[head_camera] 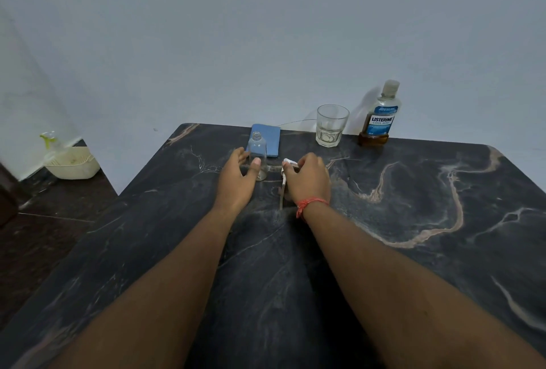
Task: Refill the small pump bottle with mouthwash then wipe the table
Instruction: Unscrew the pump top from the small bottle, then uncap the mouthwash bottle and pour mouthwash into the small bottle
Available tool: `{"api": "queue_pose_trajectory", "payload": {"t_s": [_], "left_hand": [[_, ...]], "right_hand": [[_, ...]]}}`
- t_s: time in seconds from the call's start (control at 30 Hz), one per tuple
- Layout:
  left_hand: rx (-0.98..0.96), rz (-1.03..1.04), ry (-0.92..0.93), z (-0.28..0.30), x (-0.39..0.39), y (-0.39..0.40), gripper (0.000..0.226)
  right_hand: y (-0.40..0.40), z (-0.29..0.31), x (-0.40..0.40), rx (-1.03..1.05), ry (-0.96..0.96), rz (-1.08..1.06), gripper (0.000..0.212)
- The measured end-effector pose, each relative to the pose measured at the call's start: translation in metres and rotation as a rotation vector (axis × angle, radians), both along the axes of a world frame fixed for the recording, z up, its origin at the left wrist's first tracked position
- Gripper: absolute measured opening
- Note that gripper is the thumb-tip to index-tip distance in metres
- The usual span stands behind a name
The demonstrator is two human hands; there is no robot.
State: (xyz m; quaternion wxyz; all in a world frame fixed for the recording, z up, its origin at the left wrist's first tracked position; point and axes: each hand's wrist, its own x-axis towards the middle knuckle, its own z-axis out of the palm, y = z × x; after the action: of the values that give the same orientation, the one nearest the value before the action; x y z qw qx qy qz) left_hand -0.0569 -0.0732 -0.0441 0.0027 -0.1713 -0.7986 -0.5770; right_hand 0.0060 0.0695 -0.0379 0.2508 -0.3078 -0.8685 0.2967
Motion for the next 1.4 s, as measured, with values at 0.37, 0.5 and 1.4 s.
{"api": "queue_pose_trajectory", "payload": {"t_s": [0.37,0.5,1.4], "left_hand": [[-0.383,-0.123,0.599,0.017,0.103,0.016,0.028],[-0.577,-0.215,0.617,0.014,0.126,0.056,0.041],[-0.768,-0.211,0.5,-0.024,0.1,0.123,0.061]], "right_hand": [[0.057,0.031,0.105,0.134,-0.052,-0.102,0.038],[0.078,0.035,0.131,0.107,-0.084,-0.12,0.039],[0.22,0.023,-0.035,-0.111,0.167,-0.295,0.074]]}}
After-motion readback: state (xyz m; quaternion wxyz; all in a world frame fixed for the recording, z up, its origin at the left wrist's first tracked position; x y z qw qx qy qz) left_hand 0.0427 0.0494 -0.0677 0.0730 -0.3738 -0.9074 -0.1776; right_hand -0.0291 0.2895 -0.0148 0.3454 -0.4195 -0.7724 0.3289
